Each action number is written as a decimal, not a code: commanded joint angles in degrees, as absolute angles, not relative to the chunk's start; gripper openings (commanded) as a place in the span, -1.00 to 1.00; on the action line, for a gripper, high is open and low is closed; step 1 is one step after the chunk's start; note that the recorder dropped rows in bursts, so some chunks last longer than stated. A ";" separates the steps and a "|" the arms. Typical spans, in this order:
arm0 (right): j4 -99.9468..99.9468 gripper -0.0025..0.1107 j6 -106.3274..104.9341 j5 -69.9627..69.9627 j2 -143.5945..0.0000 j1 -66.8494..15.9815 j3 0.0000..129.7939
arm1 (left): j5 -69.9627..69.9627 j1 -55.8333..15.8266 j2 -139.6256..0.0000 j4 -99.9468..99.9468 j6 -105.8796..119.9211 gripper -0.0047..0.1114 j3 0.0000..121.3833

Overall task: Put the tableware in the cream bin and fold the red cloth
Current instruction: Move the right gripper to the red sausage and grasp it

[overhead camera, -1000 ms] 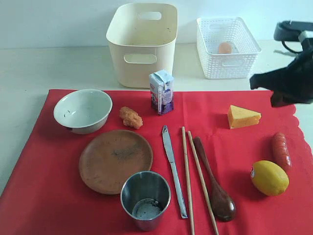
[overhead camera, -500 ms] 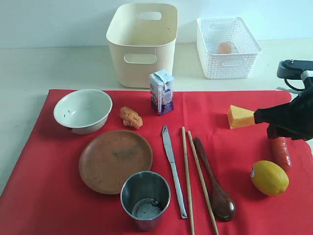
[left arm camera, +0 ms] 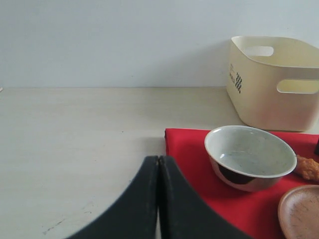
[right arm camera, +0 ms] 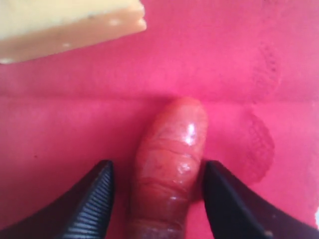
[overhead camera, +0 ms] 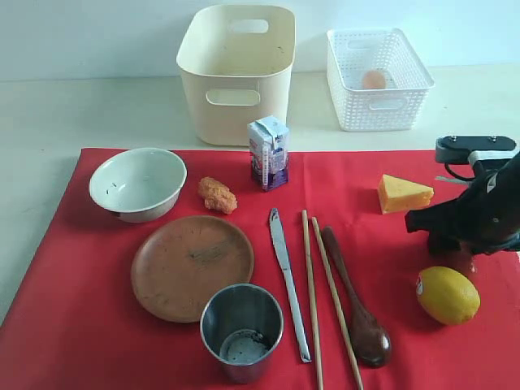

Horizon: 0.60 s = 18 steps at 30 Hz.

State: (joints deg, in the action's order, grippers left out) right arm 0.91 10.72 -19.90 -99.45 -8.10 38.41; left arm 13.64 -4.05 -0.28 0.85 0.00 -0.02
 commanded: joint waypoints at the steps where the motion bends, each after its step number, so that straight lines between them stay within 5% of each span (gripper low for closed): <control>1: 1.03 -0.06 10.73 -18.40 -102.46 -7.87 38.04 | 13.60 -3.94 0.00 0.79 0.00 -0.91 0.00; 18: 0.43 -0.96 12.07 -20.79 -98.86 -7.87 38.04 | 13.60 -3.94 0.00 0.79 0.00 -0.91 0.00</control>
